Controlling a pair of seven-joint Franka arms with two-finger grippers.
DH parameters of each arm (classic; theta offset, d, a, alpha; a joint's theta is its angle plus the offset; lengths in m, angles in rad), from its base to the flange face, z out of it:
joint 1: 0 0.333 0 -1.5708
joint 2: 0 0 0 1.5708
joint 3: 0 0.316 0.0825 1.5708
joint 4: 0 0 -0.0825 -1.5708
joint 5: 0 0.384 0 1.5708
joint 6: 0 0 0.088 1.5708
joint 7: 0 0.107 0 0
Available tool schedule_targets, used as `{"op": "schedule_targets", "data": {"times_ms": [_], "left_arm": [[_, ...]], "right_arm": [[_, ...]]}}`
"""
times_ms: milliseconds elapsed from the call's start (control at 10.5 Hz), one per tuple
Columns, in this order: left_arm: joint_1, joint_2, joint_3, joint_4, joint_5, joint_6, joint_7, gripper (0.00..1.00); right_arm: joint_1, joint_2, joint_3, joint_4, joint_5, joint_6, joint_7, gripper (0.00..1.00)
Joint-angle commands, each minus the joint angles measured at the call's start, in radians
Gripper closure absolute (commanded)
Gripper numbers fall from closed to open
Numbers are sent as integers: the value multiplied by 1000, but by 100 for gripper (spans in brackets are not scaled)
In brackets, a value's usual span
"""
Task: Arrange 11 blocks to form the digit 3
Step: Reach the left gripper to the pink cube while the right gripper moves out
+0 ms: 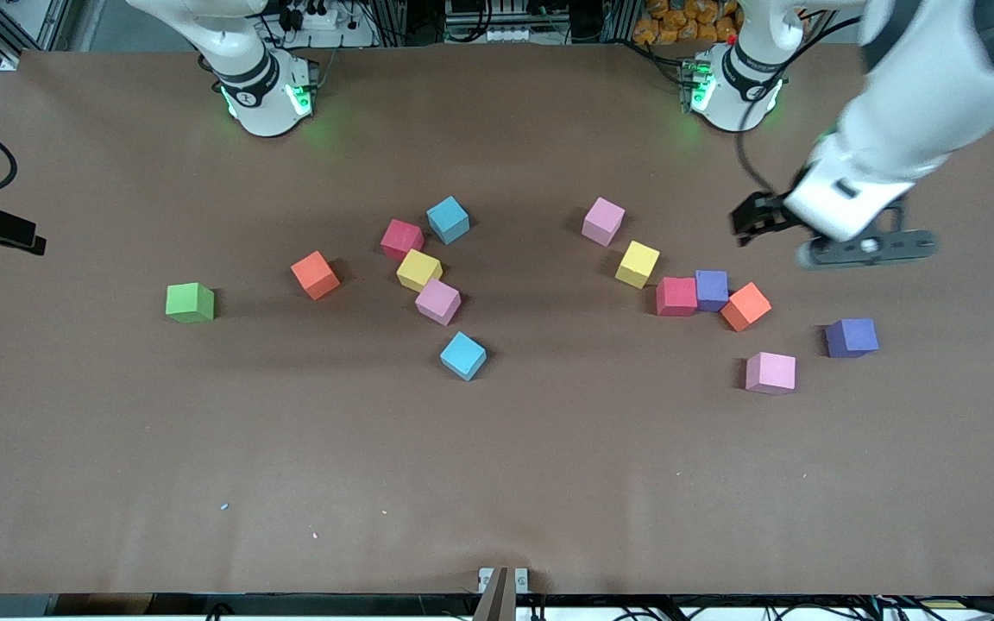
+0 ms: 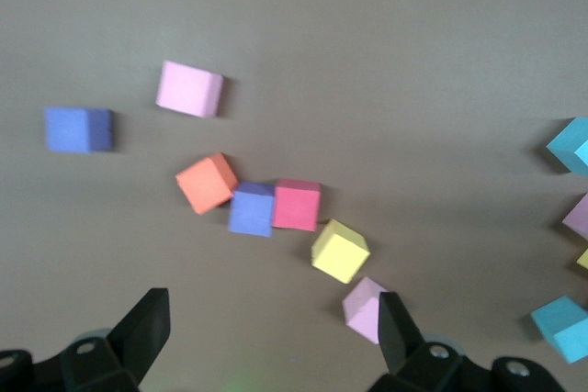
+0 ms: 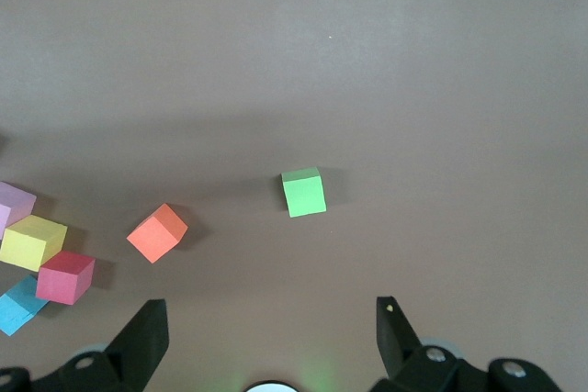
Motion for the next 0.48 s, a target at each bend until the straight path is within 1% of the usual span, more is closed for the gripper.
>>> {"op": "schedule_targets", "data": {"times_ms": [0, 95, 190, 286, 381], "left_arm": [[7, -42, -73, -164, -27, 102, -175, 0], [7, -63, -95, -237, -36, 145, -221, 0], [9, -71, -135, -298, -48, 168, -265, 0], [9, -74, -167, -368, -50, 219, -320, 0], [9, -77, -211, -448, -50, 310, -400, 0]], "right_arm": [[1, -15, 10, 6, 9, 4, -7, 0], [5, -21, 10, 6, 11, 17, -4, 0], [5, -25, 11, 7, 9, 20, -3, 0], [2, -25, 10, 10, 12, 20, -10, 0], [18, -33, 13, 10, 28, 18, -42, 0]]}}
